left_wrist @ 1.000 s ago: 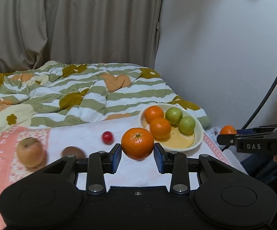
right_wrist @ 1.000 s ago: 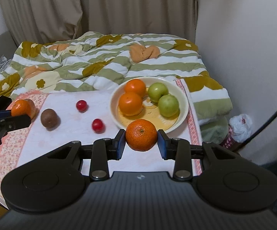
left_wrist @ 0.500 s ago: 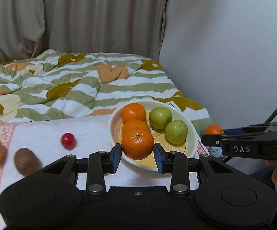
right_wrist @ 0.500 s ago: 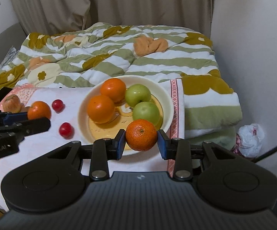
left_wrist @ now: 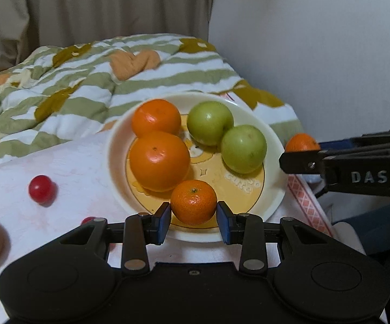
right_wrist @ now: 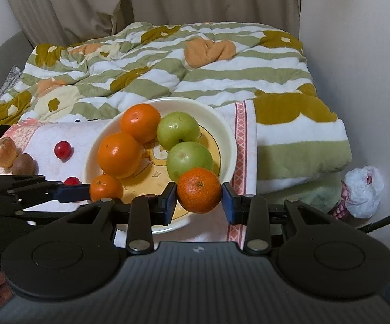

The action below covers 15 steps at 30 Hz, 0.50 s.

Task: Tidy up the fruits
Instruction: 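Carry both mandarins into the cream bowl and open both tools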

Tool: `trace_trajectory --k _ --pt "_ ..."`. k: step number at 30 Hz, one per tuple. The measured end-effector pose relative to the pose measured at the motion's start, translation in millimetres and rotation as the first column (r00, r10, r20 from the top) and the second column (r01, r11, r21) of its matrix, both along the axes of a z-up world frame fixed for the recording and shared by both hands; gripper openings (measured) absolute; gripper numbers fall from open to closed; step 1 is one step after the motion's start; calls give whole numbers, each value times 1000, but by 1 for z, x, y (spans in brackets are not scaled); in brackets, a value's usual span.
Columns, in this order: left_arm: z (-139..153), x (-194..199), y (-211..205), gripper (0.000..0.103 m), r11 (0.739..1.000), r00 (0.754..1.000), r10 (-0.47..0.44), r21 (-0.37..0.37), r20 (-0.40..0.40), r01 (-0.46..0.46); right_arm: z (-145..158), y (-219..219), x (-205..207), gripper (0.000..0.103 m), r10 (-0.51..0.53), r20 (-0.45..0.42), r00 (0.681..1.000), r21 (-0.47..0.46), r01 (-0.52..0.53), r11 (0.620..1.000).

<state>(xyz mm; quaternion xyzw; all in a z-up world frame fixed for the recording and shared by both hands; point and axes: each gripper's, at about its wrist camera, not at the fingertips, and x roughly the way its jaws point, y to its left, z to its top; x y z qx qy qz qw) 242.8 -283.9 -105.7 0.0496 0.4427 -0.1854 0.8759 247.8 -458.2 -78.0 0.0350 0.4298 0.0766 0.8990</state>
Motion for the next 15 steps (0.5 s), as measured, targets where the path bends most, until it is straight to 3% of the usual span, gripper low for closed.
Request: trace_trajectory --k 2,3,4,6,15 --pt "-2 2 -4 41 1000 1000 -13 20 -5 13 0 -2 1 51 -8 -3 1000 0 8 1000" --pt "-1 3 -6 53 999 1000 -24 29 -5 24 0 -4 1 51 -15 -3 1000 1 15 1000" --pt "0 1 -6 73 999 999 -34 34 3 34 1 -6 1 51 -22 -4 1000 3 22 1000" --pt "6 -3 -5 90 998 998 -42 39 35 41 2 -8 1 51 -36 0 999 8 36 999" --pt "32 -18 25 93 1000 998 -2 8 66 2 11 -1 -3 51 -33 6 999 11 33 999"
